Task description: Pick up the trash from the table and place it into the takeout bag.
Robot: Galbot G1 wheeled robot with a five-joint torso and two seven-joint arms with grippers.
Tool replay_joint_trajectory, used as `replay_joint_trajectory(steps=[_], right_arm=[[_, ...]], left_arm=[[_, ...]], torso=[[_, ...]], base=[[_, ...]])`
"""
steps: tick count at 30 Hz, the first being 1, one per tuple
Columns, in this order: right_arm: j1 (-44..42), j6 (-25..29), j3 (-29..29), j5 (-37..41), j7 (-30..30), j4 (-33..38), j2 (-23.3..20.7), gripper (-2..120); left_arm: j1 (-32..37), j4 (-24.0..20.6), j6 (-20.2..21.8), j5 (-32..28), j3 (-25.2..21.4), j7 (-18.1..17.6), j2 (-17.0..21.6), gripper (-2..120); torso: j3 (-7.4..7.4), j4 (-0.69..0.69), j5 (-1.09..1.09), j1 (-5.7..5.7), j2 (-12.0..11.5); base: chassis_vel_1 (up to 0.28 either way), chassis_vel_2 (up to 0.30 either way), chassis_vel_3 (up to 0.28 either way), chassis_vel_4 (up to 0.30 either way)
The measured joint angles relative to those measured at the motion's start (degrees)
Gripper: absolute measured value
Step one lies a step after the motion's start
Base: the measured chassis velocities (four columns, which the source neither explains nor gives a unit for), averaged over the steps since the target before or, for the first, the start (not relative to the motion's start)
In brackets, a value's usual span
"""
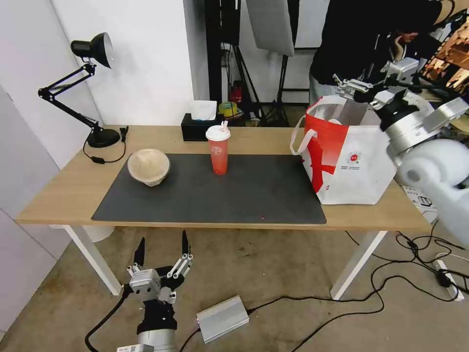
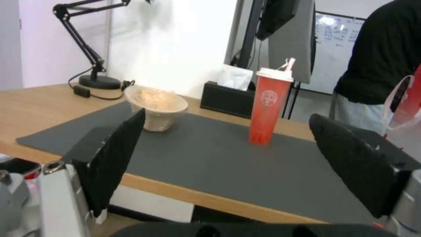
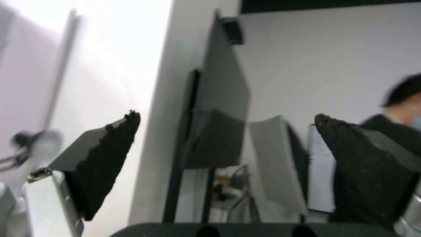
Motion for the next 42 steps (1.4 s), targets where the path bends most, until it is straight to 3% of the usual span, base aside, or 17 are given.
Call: replay_joint_trajectory(steps=[1, 3, 8, 10, 14, 23, 36, 42], right_arm=[[-2.7, 0.7, 0.7, -3.2, 6.9, 3.0, 2.5, 100], [-6.1, 0.7, 1.3, -6.1, 14.6, 6.2, 4.8, 100], [-15.4, 0.3, 3.3, -11.3, 21.3, 12.4, 7.2, 100], [-16.4, 0.2, 3.5, -11.7, 21.6, 13.0, 7.3, 100], [-26.6, -0.5, 6.2, -16.7, 24.1, 18.9, 9.4, 100], [-40.1, -0.9, 7.2, -25.2, 25.7, 22.8, 13.9, 100], [-53.2, 3.9, 3.7, -38.7, 26.4, 22.1, 17.5, 100], [-57.6, 3.1, 2.8, -38.8, 27.0, 22.1, 18.1, 100]], left_arm=[[0.0, -0.1, 0.0, 0.0, 0.0, 0.0, 0.0, 100], [0.0, -0.3, 0.0, 0.0, -0.2, -0.1, 0.0, 100], [-0.2, -0.4, -0.1, 0.1, -0.8, -0.6, 0.0, 100], [-0.2, -0.4, -0.1, 0.1, -0.9, -0.6, 0.0, 100], [0.0, -0.6, -0.4, 0.1, -0.9, -0.6, 0.0, 100], [0.3, -0.5, -0.6, 0.2, -0.5, -0.7, 0.0, 100], [0.4, -0.6, -0.7, 0.4, -0.6, -1.0, 0.0, 100], [0.7, -0.7, -0.8, 0.4, -0.8, -0.9, 0.0, 100]], torso=[[0.0, 0.0, -0.01, 0.0, 0.0], [0.0, 0.0, -0.01, 0.0, 0.0], [0.0, -0.02, 0.0, 0.0, 0.0], [0.0, -0.02, 0.0, 0.0, 0.0], [0.0, -0.02, 0.0, 0.0, 0.0], [0.0, -0.02, 0.01, 0.0, 0.0], [0.0, -0.01, 0.0, -0.01, 0.0], [0.0, -0.02, 0.0, -0.01, 0.0]], base=[[0.0, 0.0, 0.0, 0.0], [0.0, 0.0, 0.0, 0.0], [0.0, 0.0, 0.0, 0.0], [0.0, 0.0, 0.0, 0.0], [0.0, 0.0, 0.0, 0.0], [0.0, 0.0, 0.0, 0.0], [0.0, 0.0, 0.0, 0.0], [0.0, 0.0, 0.0, 0.0]])
